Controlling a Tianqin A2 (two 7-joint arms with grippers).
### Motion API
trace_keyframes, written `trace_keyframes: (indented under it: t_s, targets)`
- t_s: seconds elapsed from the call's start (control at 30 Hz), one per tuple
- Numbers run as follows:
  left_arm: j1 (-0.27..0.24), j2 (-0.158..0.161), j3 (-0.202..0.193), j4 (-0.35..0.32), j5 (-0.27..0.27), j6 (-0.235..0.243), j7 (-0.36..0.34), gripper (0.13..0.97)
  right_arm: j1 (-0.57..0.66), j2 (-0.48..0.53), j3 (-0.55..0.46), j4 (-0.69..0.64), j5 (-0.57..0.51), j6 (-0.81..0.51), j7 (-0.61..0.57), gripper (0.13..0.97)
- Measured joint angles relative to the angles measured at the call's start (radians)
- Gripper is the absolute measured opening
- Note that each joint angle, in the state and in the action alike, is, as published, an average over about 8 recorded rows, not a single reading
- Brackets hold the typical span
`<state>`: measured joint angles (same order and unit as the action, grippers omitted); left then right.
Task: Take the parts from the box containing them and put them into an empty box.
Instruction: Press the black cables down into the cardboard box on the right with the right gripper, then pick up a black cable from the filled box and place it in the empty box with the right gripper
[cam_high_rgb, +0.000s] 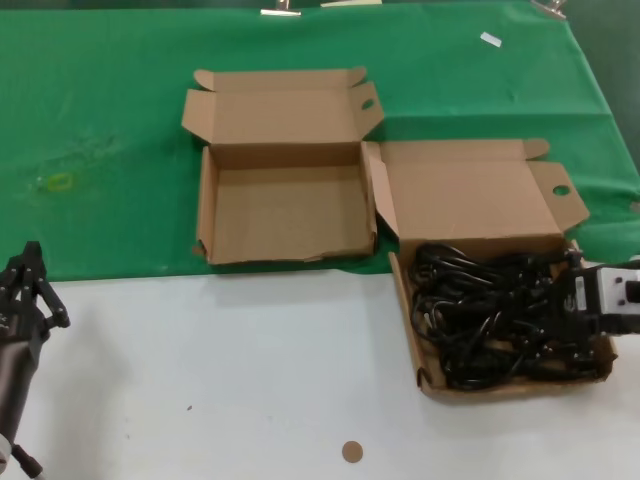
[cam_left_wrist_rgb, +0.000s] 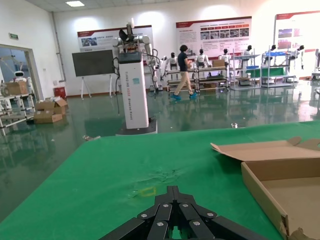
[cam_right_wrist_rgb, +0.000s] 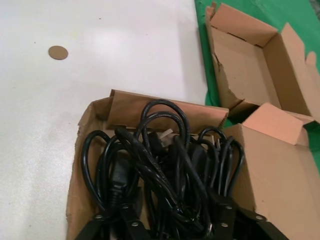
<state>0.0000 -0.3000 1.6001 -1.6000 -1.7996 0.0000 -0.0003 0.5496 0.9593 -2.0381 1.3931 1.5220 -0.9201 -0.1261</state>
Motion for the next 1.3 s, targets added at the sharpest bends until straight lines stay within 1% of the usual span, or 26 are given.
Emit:
trace_keyframes:
  t_s: [0.1, 0.23, 0.5, 0.53, 0.8, 1.07, 1.3]
  targets:
    - [0.0, 0.0, 0.0, 0.0, 0.0, 0.0, 0.0, 0.144, -0.001, -0.007, 0.004, 0.001, -0.011, -0.012, 0.001, 0.484]
    - [0.0, 0.0, 0.0, 0.0, 0.0, 0.0, 0.0, 0.144, -0.005, -0.011, 0.01, 0.006, -0.024, -0.03, 0.005, 0.484]
    - [0.0, 0.0, 0.0, 0.0, 0.0, 0.0, 0.0, 0.144, -0.016, -0.002, 0.025, 0.031, -0.045, -0.063, 0.02, 0.302]
    - [0.0, 0.0, 0.0, 0.0, 0.0, 0.0, 0.0, 0.144, -0.017, 0.0, 0.027, 0.035, -0.046, -0.067, 0.023, 0.302]
    - [0.0, 0.0, 0.0, 0.0, 0.0, 0.0, 0.0, 0.144, -0.011, 0.027, 0.054, 0.071, -0.049, -0.103, 0.046, 0.193]
    - [0.0, 0.0, 0.0, 0.0, 0.0, 0.0, 0.0, 0.144, 0.044, 0.043, 0.083, 0.107, -0.046, -0.147, 0.08, 0.182]
    - [0.0, 0.0, 0.0, 0.0, 0.0, 0.0, 0.0, 0.144, 0.151, 0.004, 0.078, 0.108, -0.073, -0.187, 0.114, 0.169]
